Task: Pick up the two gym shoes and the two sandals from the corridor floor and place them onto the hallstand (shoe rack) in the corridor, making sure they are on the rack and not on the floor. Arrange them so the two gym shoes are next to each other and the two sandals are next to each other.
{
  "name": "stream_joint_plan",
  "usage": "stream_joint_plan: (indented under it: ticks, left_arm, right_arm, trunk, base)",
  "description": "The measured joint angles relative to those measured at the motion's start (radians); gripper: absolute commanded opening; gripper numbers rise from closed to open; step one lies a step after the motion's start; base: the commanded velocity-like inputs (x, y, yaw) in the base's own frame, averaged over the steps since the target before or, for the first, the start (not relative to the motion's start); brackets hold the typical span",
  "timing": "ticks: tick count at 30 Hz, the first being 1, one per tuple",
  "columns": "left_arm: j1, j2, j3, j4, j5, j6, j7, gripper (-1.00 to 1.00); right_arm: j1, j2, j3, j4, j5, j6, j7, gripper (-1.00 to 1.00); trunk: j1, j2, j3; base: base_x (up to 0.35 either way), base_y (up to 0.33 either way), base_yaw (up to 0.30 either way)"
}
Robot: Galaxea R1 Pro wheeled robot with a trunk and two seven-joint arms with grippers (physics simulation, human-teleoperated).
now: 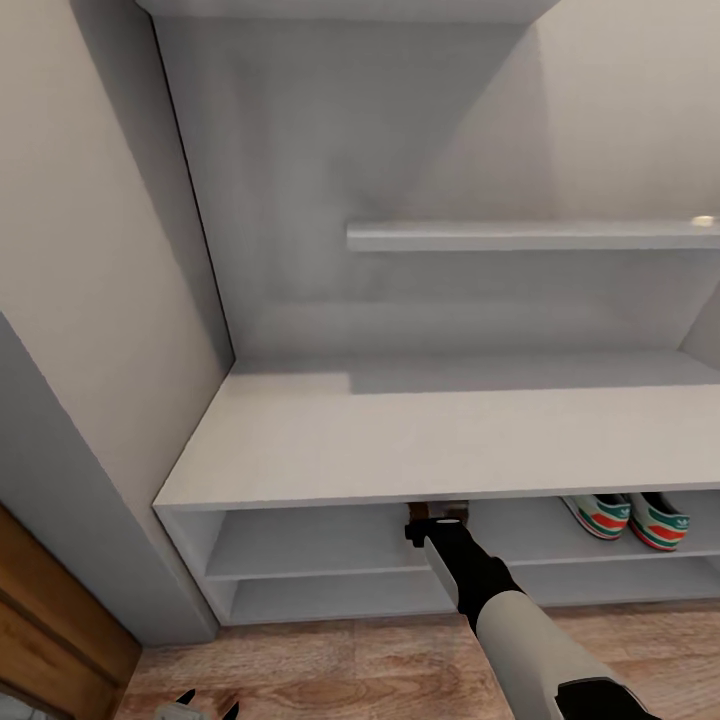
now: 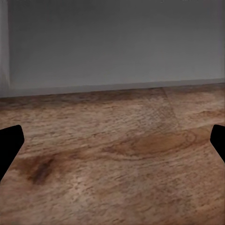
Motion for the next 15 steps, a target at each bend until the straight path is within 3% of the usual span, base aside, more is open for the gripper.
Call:
stream_joint_plan:
  ticks: [6,15]
  left_arm:
    - [0.0,0.0,0.0,0.0,0.0,-0.001,0.0,1.0]
    - [0.0,0.0,0.0,0.0,0.0,-0.001,0.0,1.0]
  right_arm:
    - [0.0,0.0,0.0,0.001,0.0,0.0,0.0,1.0]
    - [0.0,0.0,0.0,0.001,0.0,0.0,0.0,1.0]
  trunk:
    - [0.0,0.0,0.0]
    - [0.001,0.0,0.0]
  base:
    - [-0.021,0.0,0.0]
    - [-0.29,0.0,0.0]
